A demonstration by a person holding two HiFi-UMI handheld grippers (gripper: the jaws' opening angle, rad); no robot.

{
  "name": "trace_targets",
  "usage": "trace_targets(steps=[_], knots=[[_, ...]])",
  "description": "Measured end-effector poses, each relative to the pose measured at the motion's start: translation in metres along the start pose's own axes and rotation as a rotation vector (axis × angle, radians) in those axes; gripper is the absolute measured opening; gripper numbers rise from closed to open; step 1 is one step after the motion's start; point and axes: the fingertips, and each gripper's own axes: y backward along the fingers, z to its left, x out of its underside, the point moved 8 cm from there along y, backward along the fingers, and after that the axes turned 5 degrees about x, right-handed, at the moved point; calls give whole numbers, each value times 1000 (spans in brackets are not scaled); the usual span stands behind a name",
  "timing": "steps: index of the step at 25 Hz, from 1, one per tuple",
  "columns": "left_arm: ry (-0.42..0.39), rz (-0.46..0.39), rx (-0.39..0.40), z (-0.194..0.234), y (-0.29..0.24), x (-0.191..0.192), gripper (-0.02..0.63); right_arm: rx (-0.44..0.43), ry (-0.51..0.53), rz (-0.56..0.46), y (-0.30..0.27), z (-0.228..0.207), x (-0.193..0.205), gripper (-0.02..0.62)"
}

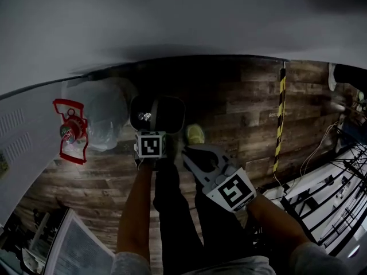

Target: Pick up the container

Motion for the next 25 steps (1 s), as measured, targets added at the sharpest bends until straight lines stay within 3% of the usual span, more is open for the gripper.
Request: trace_targets(steps=[3, 7, 13, 22, 25], knots=[[30, 44, -21, -6, 8, 7, 15, -3, 3, 1, 12, 1, -4, 34], [68, 27, -11, -14, 21, 5, 15, 10, 3, 8, 26, -2, -10, 34], [130, 75, -14, -32, 61, 24, 15, 12, 35, -6, 52, 3, -37, 34], [243, 87, -18, -63, 143, 49, 15, 17, 89, -17, 102, 26, -83, 34], [263, 41, 10, -69, 170, 48, 15, 27, 110, -23, 113, 34, -99, 34]])
